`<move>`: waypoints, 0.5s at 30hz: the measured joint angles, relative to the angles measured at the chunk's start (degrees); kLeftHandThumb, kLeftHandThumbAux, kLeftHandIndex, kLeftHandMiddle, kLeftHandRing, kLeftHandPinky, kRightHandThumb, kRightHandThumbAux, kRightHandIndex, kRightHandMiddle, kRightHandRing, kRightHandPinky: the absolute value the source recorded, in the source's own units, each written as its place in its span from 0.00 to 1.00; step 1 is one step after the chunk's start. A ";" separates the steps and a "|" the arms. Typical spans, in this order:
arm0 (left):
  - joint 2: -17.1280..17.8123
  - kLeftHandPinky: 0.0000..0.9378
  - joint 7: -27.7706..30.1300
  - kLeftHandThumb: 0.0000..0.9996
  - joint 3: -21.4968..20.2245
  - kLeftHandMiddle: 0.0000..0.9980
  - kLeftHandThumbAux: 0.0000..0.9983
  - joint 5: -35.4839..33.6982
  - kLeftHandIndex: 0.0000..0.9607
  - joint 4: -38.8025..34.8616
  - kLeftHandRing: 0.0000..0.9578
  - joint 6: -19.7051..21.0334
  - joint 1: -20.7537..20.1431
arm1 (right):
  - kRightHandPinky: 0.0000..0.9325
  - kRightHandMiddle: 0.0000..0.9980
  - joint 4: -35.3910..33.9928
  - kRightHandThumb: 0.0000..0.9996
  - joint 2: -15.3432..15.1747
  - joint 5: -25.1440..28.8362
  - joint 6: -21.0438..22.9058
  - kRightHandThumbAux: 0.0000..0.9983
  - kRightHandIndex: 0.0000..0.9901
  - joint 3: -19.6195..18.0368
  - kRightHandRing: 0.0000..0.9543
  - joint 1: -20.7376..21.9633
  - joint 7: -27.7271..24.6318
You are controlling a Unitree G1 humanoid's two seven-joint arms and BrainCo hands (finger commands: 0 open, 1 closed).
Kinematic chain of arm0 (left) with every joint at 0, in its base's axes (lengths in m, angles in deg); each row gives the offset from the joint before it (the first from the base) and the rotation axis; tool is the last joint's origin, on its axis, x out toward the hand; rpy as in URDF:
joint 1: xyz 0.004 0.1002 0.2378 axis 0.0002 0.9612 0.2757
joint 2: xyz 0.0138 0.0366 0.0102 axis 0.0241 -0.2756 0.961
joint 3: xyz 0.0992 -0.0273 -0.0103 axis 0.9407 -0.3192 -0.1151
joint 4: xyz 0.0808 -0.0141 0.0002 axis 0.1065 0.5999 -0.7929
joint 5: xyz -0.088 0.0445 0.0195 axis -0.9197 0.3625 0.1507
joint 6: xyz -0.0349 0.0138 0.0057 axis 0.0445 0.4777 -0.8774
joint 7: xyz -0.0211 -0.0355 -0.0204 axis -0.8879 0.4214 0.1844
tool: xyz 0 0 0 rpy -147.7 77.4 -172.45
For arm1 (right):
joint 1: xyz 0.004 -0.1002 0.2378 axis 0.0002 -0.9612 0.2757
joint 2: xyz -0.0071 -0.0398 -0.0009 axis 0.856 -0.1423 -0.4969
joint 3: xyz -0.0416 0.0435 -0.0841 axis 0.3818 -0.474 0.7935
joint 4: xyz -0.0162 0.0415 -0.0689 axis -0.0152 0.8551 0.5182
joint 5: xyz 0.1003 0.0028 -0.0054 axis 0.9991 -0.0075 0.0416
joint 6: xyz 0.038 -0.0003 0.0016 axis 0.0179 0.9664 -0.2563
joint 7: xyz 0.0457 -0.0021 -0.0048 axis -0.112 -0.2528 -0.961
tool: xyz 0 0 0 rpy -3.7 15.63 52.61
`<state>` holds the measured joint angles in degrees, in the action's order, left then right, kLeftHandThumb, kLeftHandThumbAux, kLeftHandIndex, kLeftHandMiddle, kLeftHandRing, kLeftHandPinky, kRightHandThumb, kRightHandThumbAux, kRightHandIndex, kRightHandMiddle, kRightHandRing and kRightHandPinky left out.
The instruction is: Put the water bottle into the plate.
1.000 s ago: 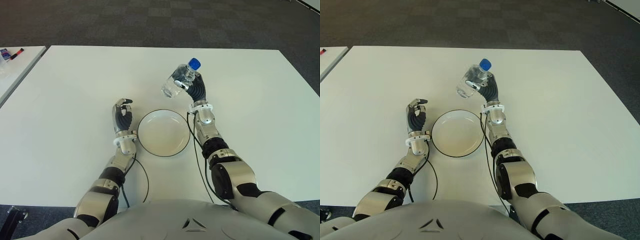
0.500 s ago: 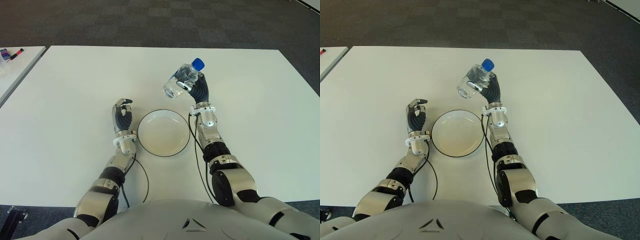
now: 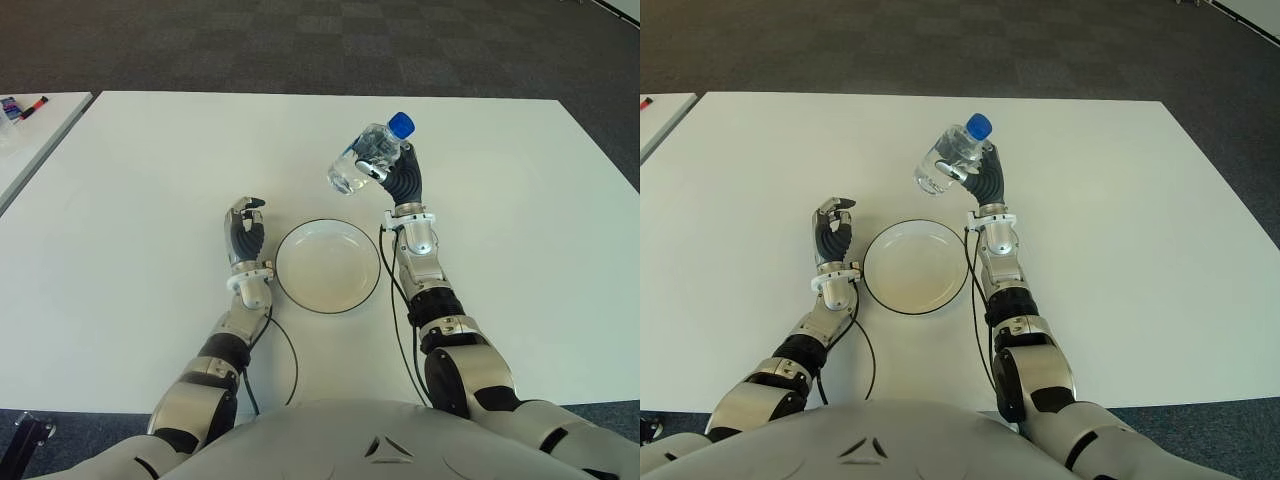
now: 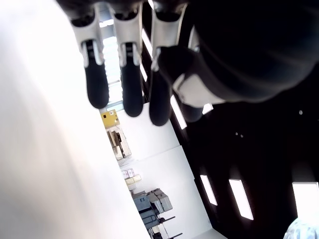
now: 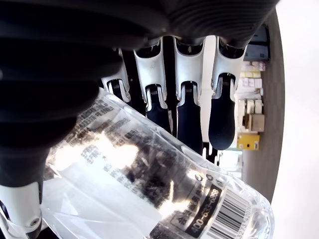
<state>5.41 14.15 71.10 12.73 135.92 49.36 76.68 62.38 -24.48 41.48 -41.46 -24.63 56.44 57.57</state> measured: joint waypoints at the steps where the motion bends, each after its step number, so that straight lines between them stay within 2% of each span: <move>1: 0.00 0.41 0.01 0.84 0.00 0.42 0.68 -0.04 0.49 0.08 0.37 -0.02 -0.05 | 0.92 0.54 -0.83 0.86 0.05 -0.16 0.40 0.67 0.41 0.24 0.92 -0.50 0.07; 15: 0.02 0.42 0.02 0.84 -0.19 0.43 0.67 -0.29 0.48 0.48 0.38 -0.42 -0.28 | 0.93 0.54 -10.11 0.86 -0.13 -2.79 4.42 0.67 0.41 2.65 0.93 -6.17 0.93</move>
<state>5.44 14.17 70.91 12.44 136.40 48.94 76.40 52.27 -24.62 38.69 -37.04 -21.98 50.26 58.50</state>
